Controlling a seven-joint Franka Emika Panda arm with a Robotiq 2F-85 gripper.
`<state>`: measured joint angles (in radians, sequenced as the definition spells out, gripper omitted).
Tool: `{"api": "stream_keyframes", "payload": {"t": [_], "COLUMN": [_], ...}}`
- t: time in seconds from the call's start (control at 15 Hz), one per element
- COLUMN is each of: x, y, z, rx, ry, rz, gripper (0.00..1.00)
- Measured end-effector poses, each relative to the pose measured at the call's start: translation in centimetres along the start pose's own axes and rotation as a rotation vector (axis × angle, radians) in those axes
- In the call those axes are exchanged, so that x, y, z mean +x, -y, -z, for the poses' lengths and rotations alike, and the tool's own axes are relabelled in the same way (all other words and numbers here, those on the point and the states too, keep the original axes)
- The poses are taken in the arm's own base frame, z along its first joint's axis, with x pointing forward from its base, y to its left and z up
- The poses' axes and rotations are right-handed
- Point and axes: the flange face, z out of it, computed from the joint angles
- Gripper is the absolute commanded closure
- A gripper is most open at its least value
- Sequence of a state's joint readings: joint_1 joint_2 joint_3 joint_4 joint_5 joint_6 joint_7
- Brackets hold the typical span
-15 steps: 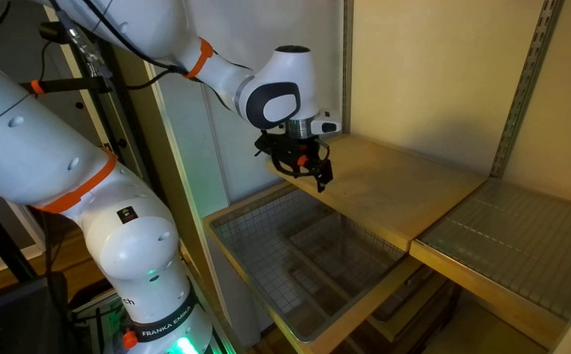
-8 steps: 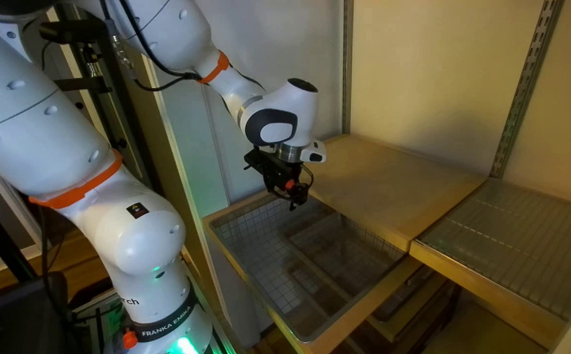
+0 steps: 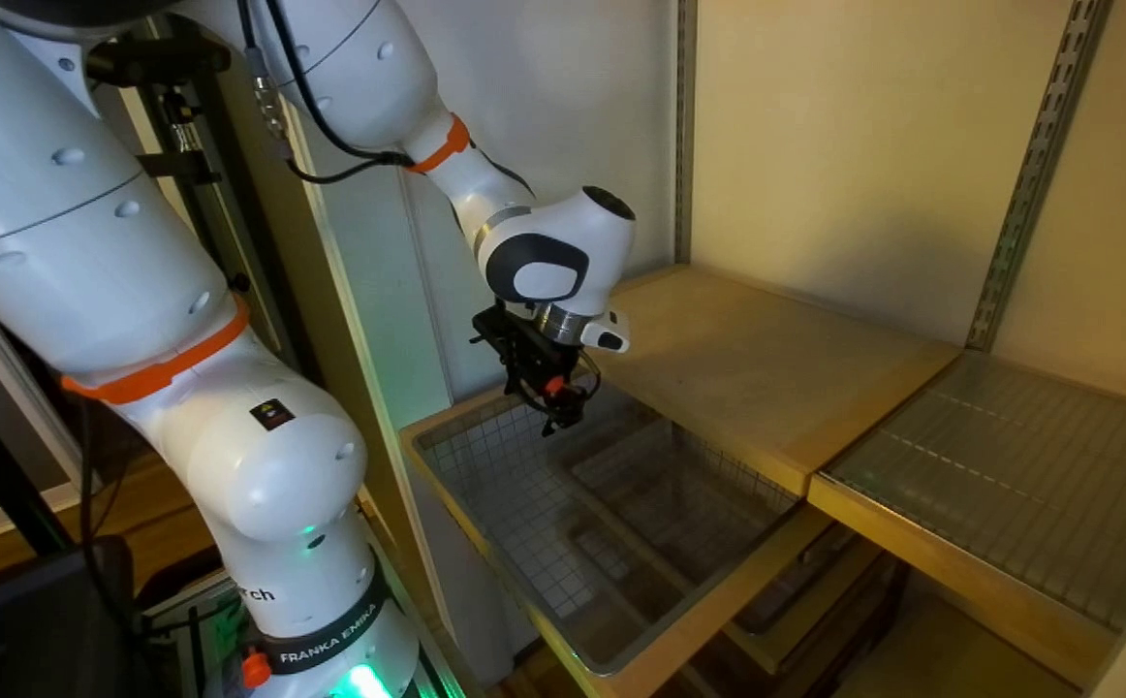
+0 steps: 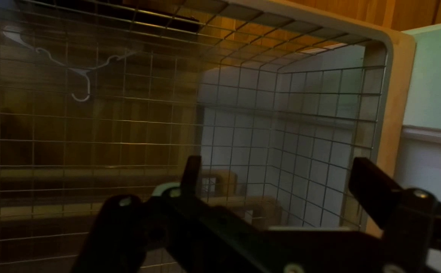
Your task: Push the tray on the left forward
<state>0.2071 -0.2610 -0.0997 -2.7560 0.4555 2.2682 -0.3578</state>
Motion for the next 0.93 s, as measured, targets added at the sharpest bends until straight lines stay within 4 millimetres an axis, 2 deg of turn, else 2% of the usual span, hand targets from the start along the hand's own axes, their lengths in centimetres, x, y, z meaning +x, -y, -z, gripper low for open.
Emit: {"api": "stream_keyframes", "payload": {"t": [0.73,0.93], "x": [0.1,0.1], "y": [-0.1,-1.3], "z": [0.1,0.5], "rx": [-0.010,-0.092], "ry": [-0.001,0.010], "rz": [0.005,0.009], "gripper": [0.00,0.00]}}
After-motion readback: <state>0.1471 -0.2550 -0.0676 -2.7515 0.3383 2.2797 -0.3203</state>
